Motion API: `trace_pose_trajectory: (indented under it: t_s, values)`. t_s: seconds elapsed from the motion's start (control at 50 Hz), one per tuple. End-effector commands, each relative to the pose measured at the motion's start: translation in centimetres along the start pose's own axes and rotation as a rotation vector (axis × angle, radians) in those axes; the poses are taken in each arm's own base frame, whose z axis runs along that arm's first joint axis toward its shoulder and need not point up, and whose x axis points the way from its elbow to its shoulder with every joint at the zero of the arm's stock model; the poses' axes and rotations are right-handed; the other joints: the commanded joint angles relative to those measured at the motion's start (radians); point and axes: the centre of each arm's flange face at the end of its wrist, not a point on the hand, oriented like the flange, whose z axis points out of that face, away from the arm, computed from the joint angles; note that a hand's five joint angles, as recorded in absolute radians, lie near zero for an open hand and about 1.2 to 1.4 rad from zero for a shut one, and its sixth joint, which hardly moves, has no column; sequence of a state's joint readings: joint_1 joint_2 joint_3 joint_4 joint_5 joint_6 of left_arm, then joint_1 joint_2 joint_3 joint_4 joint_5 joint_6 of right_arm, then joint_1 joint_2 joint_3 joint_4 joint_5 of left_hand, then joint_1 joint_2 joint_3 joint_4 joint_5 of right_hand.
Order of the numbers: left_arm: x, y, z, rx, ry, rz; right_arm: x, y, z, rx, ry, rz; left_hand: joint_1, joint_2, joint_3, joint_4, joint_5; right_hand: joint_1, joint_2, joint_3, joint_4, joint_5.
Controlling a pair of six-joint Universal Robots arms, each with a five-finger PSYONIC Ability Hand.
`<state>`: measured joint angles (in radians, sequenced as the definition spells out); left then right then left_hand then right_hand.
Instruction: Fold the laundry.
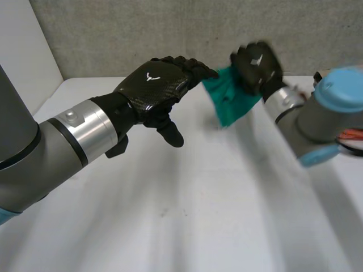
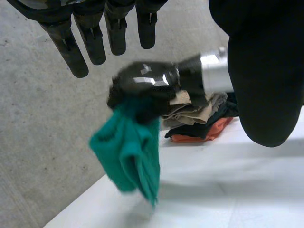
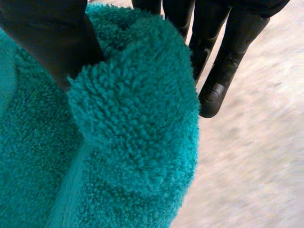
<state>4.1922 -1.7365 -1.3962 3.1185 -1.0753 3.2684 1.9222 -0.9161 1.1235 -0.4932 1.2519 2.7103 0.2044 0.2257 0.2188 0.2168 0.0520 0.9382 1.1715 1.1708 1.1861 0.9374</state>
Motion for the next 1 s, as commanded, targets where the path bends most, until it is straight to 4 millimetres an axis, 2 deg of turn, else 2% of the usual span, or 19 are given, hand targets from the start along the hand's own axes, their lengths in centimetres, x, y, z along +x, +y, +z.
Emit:
trace_pose_trajectory:
  t_s: [0.02, 0.08, 0.12, 0.14, 0.2, 0.22, 0.26, 0.28, 0.34, 0.36, 0.44, 0.48, 0.54, 0.56, 0.62, 0.72, 0.86, 0.92, 1.0]
  values:
    - [-0.4, -0.2, -0.1, 0.005, -0.012, -0.015, 10.3, -2.6, 3.2, 0.159, 0.177, -0.129, 0.068, 0.047, 0.053, 0.055, 0.046, 0.458, 0.225, 0.225, 0.21, 0.284]
    - [-0.4, -0.3, -0.2, 0.007, -0.013, -0.016, 14.4, -2.4, 3.6, 0.193, 0.24, -0.172, 0.068, 0.047, 0.053, 0.055, 0.046, 0.458, 0.225, 0.225, 0.21, 0.284]
    - [-0.4, -0.3, -0.2, 0.008, -0.014, -0.016, 16.1, -1.9, 3.6, 0.199, 0.259, -0.18, 0.068, 0.047, 0.053, 0.055, 0.046, 0.458, 0.225, 0.225, 0.21, 0.284]
    - [-0.4, -0.3, -0.2, 0.008, -0.014, -0.016, 17.9, -1.0, 3.5, 0.203, 0.271, -0.189, 0.068, 0.047, 0.053, 0.055, 0.046, 0.458, 0.225, 0.225, 0.21, 0.284]
    - [-0.3, -0.3, -0.2, 0.007, -0.012, -0.016, 20.3, 1.0, 2.8, 0.191, 0.271, -0.19, 0.068, 0.047, 0.053, 0.055, 0.046, 0.458, 0.225, 0.225, 0.21, 0.284]
    - [-0.3, -0.3, -0.2, 0.007, -0.012, -0.016, 21.4, 3.0, 2.2, 0.172, 0.257, -0.188, 0.068, 0.047, 0.053, 0.055, 0.046, 0.458, 0.225, 0.225, 0.21, 0.284]
    - [-0.3, -0.3, -0.2, 0.006, -0.01, -0.017, 22.3, 4.6, 1.6, 0.161, 0.249, -0.192, 0.068, 0.047, 0.053, 0.055, 0.046, 0.458, 0.225, 0.225, 0.21, 0.284]
    - [-0.3, -0.2, -0.2, 0.005, -0.01, -0.018, 23.1, 6.5, 0.8, 0.143, 0.242, -0.198, 0.068, 0.047, 0.053, 0.055, 0.046, 0.458, 0.225, 0.225, 0.21, 0.284]
    - [-0.3, -0.2, -0.2, 0.005, -0.01, -0.018, 24.0, 9.7, -0.9, 0.104, 0.231, -0.206, 0.068, 0.047, 0.053, 0.055, 0.046, 0.458, 0.225, 0.225, 0.21, 0.284]
    - [-0.3, -0.2, -0.2, 0.005, -0.01, -0.018, 24.7, 11.7, -2.3, 0.081, 0.236, -0.212, 0.068, 0.047, 0.053, 0.055, 0.046, 0.458, 0.225, 0.225, 0.21, 0.284]
    - [-0.3, -0.1, -0.2, 0.002, -0.011, -0.019, 25.8, 16.5, -5.9, -0.004, 0.244, -0.201, 0.068, 0.047, 0.053, 0.055, 0.046, 0.458, 0.225, 0.225, 0.21, 0.284]
    - [-0.4, 0.0, -0.2, 0.0, -0.013, -0.02, 25.7, 18.5, -7.5, -0.047, 0.242, -0.178, 0.068, 0.047, 0.053, 0.055, 0.046, 0.458, 0.225, 0.225, 0.21, 0.284]
    - [-0.4, 0.1, -0.1, -0.003, -0.011, -0.022, 25.8, 19.9, -9.3, -0.09, 0.236, -0.155, 0.068, 0.047, 0.053, 0.055, 0.046, 0.458, 0.225, 0.225, 0.21, 0.284]
    - [-0.4, 0.1, -0.1, -0.003, -0.011, -0.022, 26.1, 20.7, -10.6, -0.12, 0.23, -0.146, 0.068, 0.047, 0.053, 0.055, 0.046, 0.458, 0.225, 0.225, 0.21, 0.284]
    - [-0.4, 0.2, -0.1, -0.005, -0.01, -0.023, 26.1, 20.8, -11.6, -0.134, 0.206, -0.136, 0.068, 0.047, 0.053, 0.055, 0.046, 0.458, 0.225, 0.225, 0.21, 0.284]
    - [-0.2, 0.3, 0.0, -0.008, -0.005, -0.025, 26.6, 19.5, -11.5, -0.12, 0.2, -0.144, 0.068, 0.047, 0.053, 0.055, 0.046, 0.458, 0.225, 0.225, 0.21, 0.284]
    - [-0.1, 0.5, -0.1, -0.012, -0.005, -0.027, 28.4, 16.5, -11.1, -0.093, 0.235, -0.184, 0.065, 0.044, 0.05, 0.053, 0.043, 0.458, 0.225, 0.225, 0.21, 0.284]
    - [-0.1, 0.5, -0.1, -0.012, -0.005, -0.027, 28.5, 16.5, -11.3, -0.107, 0.241, -0.165, 0.065, 0.044, 0.05, 0.053, 0.043, 0.458, 0.225, 0.225, 0.21, 0.284]
    - [-0.1, 0.5, -0.1, -0.014, -0.005, -0.028, 27.7, 18.1, -11.8, -0.159, 0.233, -0.105, 0.065, 0.044, 0.05, 0.053, 0.043, 0.458, 0.225, 0.225, 0.21, 0.284]
